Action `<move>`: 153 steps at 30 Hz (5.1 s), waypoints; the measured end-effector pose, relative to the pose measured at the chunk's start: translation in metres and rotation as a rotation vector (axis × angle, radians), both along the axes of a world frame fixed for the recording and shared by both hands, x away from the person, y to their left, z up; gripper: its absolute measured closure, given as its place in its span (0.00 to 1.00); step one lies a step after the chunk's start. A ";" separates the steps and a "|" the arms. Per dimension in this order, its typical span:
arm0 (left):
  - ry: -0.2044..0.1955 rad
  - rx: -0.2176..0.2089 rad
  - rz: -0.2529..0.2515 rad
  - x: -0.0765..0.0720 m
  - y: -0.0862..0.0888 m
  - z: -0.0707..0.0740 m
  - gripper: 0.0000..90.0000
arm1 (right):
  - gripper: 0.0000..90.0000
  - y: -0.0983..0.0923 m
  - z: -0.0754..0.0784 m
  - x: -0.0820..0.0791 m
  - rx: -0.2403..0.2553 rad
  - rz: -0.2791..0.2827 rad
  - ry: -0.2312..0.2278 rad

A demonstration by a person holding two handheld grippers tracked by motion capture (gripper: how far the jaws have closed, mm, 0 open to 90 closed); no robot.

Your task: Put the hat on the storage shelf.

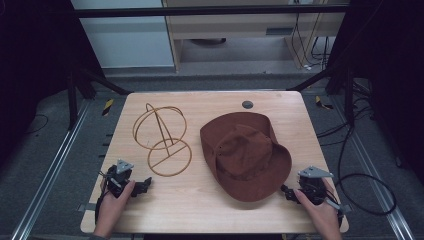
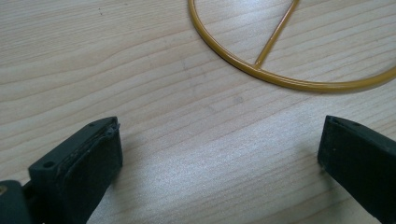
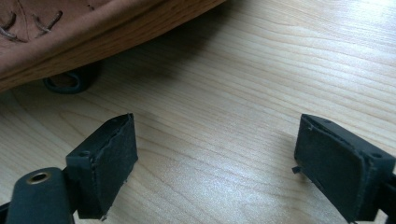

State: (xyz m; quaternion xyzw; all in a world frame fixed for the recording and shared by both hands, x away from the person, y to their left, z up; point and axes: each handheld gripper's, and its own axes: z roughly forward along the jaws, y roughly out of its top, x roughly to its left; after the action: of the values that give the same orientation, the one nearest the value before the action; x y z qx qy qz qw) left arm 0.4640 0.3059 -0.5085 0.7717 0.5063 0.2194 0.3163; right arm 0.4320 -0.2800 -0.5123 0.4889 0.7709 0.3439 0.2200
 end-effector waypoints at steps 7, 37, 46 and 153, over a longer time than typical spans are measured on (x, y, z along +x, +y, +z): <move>0.001 0.000 0.001 0.000 0.000 0.000 0.00 | 0.14 0.001 0.000 0.000 0.006 -0.005 0.005; 0.004 0.004 0.000 0.001 0.000 0.000 0.00 | 0.13 0.007 0.042 -0.008 -0.032 0.049 -0.002; 0.004 0.003 0.000 0.001 0.000 0.000 0.00 | 0.17 0.011 0.094 -0.012 -0.092 0.045 -0.004; -0.003 -0.001 -0.003 0.001 -0.001 0.000 0.00 | 0.52 0.163 0.126 0.150 -0.214 0.297 0.321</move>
State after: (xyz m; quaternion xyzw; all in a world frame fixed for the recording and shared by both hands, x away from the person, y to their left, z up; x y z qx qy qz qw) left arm 0.4648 0.3050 -0.5087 0.7718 0.5050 0.2198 0.3179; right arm 0.5815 -0.1166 -0.3862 0.3923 0.8916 0.2066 0.0922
